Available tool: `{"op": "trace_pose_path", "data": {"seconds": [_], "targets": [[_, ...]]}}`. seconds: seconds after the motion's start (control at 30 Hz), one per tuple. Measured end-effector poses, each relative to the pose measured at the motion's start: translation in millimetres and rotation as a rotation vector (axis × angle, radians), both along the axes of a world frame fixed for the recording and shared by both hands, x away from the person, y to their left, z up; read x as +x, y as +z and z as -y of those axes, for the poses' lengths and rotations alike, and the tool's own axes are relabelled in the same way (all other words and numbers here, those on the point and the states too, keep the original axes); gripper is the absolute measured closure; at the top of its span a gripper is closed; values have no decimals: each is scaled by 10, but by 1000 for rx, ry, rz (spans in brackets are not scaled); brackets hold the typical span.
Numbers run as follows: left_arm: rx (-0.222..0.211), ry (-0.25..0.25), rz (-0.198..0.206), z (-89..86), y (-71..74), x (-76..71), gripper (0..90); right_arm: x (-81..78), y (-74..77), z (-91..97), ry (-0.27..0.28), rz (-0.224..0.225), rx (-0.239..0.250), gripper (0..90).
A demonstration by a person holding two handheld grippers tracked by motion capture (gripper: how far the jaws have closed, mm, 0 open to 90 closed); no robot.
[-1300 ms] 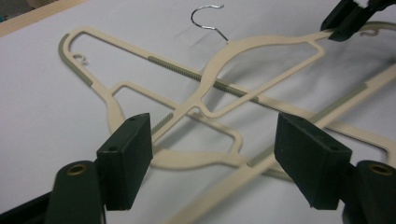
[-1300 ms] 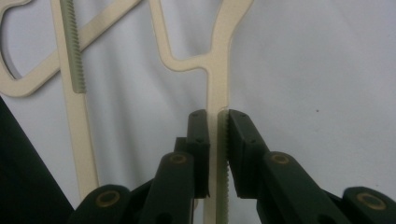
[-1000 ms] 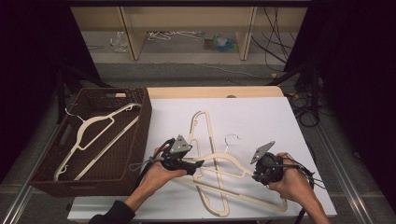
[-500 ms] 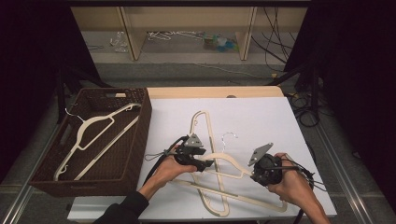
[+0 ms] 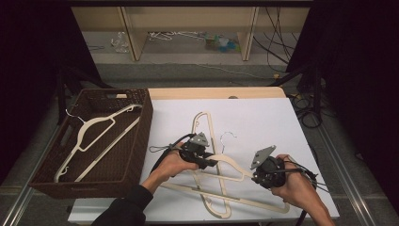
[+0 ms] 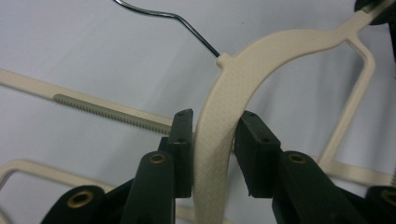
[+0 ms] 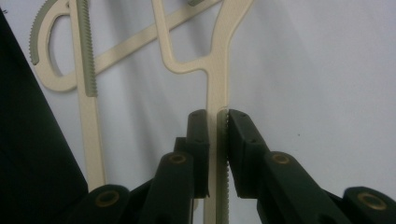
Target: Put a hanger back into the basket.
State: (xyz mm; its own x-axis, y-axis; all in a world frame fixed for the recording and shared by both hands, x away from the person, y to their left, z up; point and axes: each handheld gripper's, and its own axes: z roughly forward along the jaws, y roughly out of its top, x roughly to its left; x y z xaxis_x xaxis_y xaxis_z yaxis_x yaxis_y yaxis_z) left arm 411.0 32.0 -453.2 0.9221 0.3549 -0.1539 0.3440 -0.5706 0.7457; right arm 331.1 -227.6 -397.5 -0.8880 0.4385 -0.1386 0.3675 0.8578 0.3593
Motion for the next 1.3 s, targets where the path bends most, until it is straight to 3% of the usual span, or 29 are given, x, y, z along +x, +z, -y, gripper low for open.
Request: {"op": "trace_pose_path", "data": {"seconds": [0.2, 0.37, 0.5, 0.53, 0.57, 0.6, 0.67, 0.7, 0.87, 0.97, 1.17, 1.2, 1.3], "targets": [[1, -42, 12, -96, 155, -106, 725, -23, 9, 22, 33, 2, 34, 793], [0, -92, 21, -222, 356, -276, 766, -23, 77, 84, -8, 9, 103, 723], [-8, -98, 16, -276, 424, -351, 826, -37, 179, 147, -32, 36, 156, 669], [-45, -75, -40, -325, 463, -414, 846, -58, 248, 178, -52, 65, 191, 649], [-45, -75, -40, -325, 463, -414, 857, -72, 282, 190, -62, 81, 198, 642], [-34, -75, 38, -355, 508, -419, 856, -86, 317, 206, -67, 82, 210, 626], [-33, -63, 42, -377, 527, -424, 857, -100, 375, 236, -79, 81, 233, 608], [-54, -41, 30, -421, 560, -424, 858, -105, 396, 255, -80, 91, 237, 600], [-44, 15, 38, -475, 617, -418, 858, -89, 398, 292, -105, 139, 284, 564], [-45, 36, 33, -512, 641, -396, 858, -102, 399, 297, -122, 118, 276, 556], [-47, 90, 31, -618, 746, -340, 858, -98, 375, 286, -120, 131, 281, 555], [-41, 96, 39, -640, 775, -337, 858, -94, 382, 291, -110, 115, 278, 554], [-80, 136, 41, -725, 892, -338, 858, -100, 375, 292, -116, 116, 279, 543]]}}
